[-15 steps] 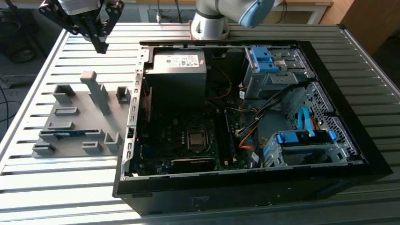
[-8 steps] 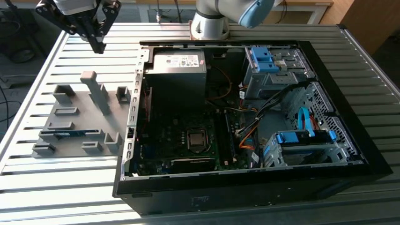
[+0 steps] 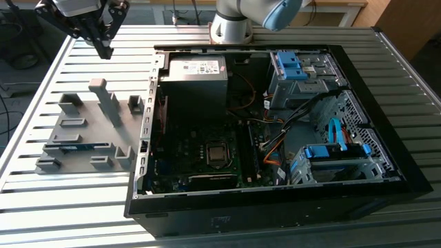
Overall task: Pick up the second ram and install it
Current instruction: 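Reach for the second ram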
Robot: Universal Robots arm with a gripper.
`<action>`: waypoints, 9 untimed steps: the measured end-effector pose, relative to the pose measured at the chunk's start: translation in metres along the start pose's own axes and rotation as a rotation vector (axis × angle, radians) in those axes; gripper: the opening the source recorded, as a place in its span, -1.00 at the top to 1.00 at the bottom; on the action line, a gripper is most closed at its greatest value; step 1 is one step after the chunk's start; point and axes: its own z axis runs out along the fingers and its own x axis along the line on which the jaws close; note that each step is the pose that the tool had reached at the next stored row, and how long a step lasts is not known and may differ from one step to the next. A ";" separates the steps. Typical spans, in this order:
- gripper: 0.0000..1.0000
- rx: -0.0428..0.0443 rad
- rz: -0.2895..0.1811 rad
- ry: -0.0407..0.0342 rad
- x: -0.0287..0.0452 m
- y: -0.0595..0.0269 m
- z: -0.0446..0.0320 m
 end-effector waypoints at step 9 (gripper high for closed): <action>0.79 0.0000 0.000 0.0000 0.0109 -0.0008 -0.0003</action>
